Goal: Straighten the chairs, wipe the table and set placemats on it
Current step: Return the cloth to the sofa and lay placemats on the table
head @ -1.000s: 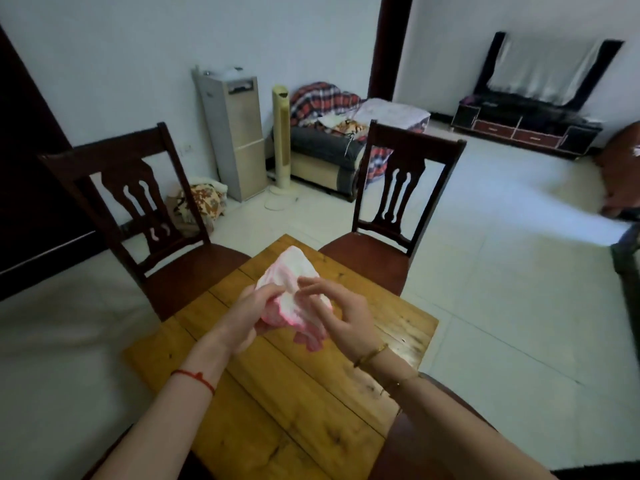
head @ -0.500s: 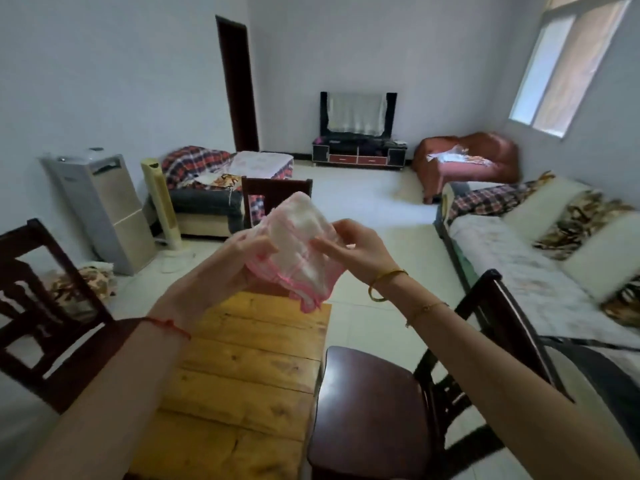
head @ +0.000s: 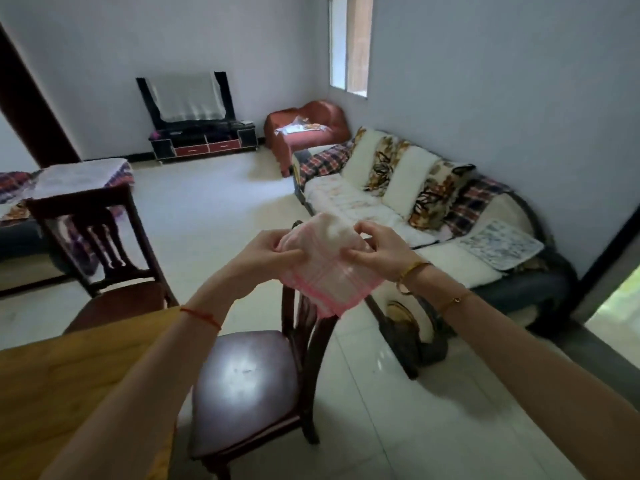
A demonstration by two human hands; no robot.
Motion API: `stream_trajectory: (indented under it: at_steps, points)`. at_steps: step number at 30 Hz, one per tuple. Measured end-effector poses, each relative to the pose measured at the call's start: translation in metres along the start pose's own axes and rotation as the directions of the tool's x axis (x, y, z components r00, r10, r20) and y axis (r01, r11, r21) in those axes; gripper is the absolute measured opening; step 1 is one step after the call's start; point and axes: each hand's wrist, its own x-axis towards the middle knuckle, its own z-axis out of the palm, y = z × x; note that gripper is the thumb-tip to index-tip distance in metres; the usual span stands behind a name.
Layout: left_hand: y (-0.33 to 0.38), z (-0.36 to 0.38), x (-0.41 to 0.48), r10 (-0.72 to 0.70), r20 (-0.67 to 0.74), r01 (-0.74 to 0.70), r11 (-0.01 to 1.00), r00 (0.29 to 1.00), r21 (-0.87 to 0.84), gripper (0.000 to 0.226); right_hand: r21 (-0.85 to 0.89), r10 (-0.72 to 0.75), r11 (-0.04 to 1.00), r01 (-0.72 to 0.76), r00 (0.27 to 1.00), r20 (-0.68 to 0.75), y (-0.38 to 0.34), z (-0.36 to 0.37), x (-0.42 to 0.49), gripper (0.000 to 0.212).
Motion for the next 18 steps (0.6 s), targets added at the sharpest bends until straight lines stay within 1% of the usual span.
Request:
stream_trajectory:
  at_steps: [1,2,4,5,8,9,11,12,13,16,18]
  points:
    - [0.004,0.024,0.016,-0.002,0.023,0.002,1.0,1.0,0.01,0.046,-0.02,0.025,1.0,-0.025,1.0,0.003,0.02,-0.021,-0.007,0.035]
    - [0.006,0.052,0.036,-0.007,0.055,0.006,1.0,0.998,0.02,0.046,-0.043,0.057,0.997,-0.056,0.998,0.012,0.043,-0.047,-0.015,0.033]
    - [0.011,0.107,0.079,-0.022,0.1,0.019,0.999,0.995,0.025,0.031,-0.088,0.094,0.992,-0.092,0.995,0.015,0.088,-0.097,-0.027,0.025]
    - [0.013,0.132,0.1,-0.028,0.116,0.027,1.0,0.993,0.012,0.028,-0.109,0.111,0.988,-0.11,0.994,0.009,0.109,-0.12,-0.031,0.022]
    - [0.013,0.197,0.16,-0.048,0.146,0.047,0.999,0.988,0.008,0.042,-0.174,0.17,0.97,-0.171,0.985,-0.019,0.168,-0.177,-0.038,0.026]
    - [0.012,0.216,0.18,-0.057,0.138,0.056,0.998,0.989,0.01,0.043,-0.182,0.192,0.964,-0.195,0.981,-0.035,0.186,-0.191,-0.037,0.029]
    - [0.007,0.249,0.219,-0.089,0.061,0.088,0.996,0.994,0.016,0.035,-0.161,0.246,0.954,-0.253,0.967,-0.062,0.222,-0.214,-0.031,0.034]
    - [0.004,0.264,0.237,-0.106,0.006,0.105,0.994,0.994,0.018,0.028,-0.146,0.274,0.949,-0.281,0.959,-0.067,0.24,-0.222,-0.025,0.035]
    - [-0.001,0.276,0.255,-0.123,-0.048,0.124,0.992,0.991,0.015,0.027,-0.129,0.296,0.945,-0.302,0.953,-0.064,0.256,-0.229,-0.019,0.035]
    - [-0.018,0.308,0.309,-0.186,-0.187,0.176,0.982,0.965,-0.069,0.044,-0.053,0.357,0.931,-0.36,0.932,-0.064,0.307,-0.244,0.009,0.035]
    - [-0.034,0.324,0.348,-0.251,-0.22,0.216,0.961,0.943,-0.171,0.05,-0.001,0.403,0.915,-0.404,0.912,-0.072,0.34,-0.253,0.03,0.032]
